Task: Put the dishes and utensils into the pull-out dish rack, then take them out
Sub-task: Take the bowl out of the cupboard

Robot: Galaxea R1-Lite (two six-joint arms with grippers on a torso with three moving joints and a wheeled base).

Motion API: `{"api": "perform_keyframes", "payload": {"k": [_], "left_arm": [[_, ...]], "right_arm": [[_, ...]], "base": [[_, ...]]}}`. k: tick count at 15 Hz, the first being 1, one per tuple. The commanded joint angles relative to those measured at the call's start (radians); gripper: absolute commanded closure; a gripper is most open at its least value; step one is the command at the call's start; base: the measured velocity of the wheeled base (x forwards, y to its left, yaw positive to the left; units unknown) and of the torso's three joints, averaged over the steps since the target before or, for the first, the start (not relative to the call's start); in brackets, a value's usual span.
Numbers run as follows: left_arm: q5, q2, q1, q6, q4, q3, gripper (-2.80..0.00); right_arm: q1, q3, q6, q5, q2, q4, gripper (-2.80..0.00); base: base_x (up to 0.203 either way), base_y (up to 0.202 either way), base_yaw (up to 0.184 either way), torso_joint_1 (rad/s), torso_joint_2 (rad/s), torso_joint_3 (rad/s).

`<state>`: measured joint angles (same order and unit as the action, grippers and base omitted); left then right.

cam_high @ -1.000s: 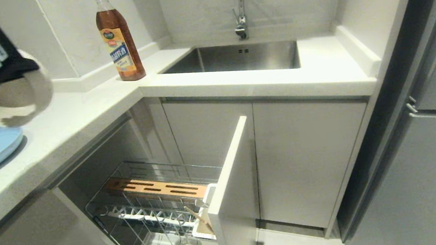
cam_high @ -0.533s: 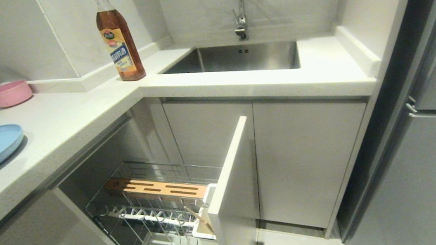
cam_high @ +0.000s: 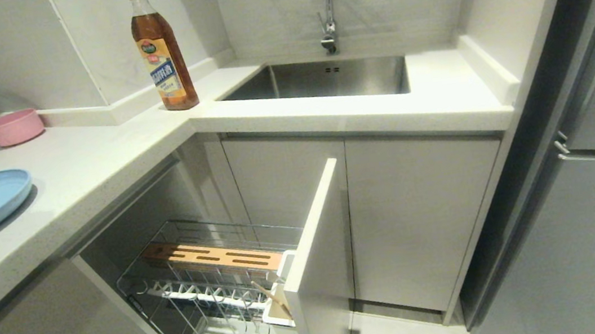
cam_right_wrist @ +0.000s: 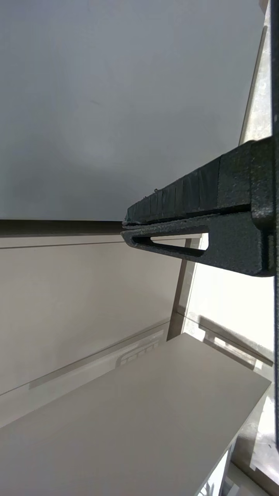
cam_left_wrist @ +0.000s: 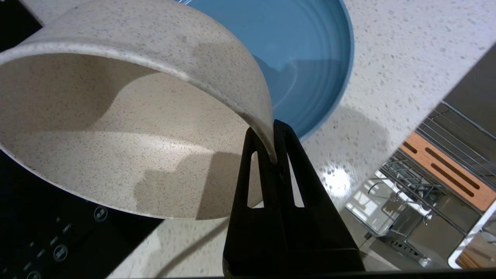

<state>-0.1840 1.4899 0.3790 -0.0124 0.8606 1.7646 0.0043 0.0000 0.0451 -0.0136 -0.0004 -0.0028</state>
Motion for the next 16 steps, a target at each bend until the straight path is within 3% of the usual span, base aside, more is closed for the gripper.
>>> {"api": "perform_keyframes", "payload": {"k": [1,7,16], "left_arm": [[-0.001,0.062,0.009,-0.001,0.006,0.022,0.0],[0.041,0.133,0.018,-0.001,0.009,0.035,0.0],[0.041,0.15,0.026,-0.001,0.008,0.033,0.0]], "right_arm": [[0.0,0.0,0.001,0.0,0.0,0.0,0.0],[0.0,0.0,0.001,0.0,0.0,0.0,0.0],[0.0,0.0,0.001,0.0,0.0,0.0,0.0]], "base": [[0.0,0.0,0.0,0.0,0.0,0.0],[0.0,0.0,0.0,0.0,0.0,0.0],[0.0,0.0,0.0,0.0,0.0,0.0]]}}
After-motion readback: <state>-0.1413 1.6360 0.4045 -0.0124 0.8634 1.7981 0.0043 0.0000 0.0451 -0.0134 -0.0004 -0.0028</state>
